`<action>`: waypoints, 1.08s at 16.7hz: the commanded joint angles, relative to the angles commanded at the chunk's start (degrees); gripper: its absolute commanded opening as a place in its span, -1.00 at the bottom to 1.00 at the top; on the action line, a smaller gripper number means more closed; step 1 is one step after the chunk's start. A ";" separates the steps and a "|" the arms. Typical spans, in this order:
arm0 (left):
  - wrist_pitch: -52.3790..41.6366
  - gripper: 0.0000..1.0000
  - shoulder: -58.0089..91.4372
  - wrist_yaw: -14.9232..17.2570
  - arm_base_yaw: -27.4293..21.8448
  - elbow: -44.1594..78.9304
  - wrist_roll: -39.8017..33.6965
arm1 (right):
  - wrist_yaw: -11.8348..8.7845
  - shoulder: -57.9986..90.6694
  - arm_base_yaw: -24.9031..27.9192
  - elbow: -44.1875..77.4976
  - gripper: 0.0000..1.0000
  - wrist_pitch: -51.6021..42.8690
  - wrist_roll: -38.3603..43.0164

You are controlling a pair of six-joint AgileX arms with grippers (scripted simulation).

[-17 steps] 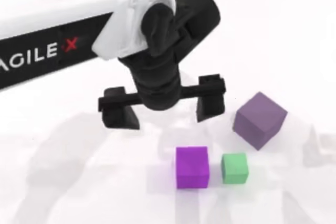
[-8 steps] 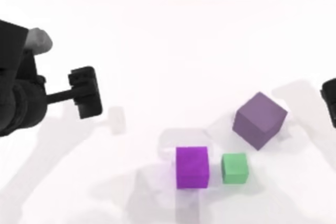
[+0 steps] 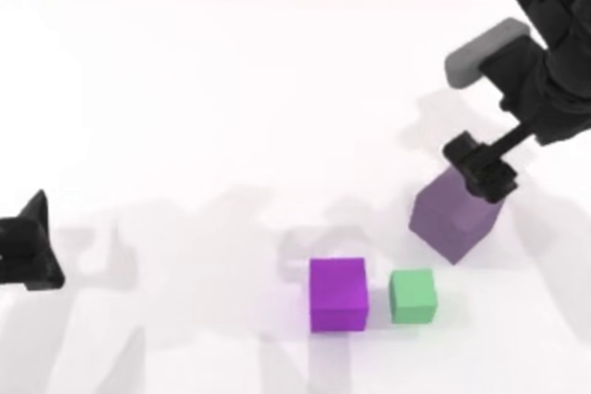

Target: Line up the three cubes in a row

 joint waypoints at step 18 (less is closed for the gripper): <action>12.44 1.00 -19.34 0.51 7.48 -12.99 10.28 | 0.21 18.97 3.63 7.76 1.00 0.09 -2.45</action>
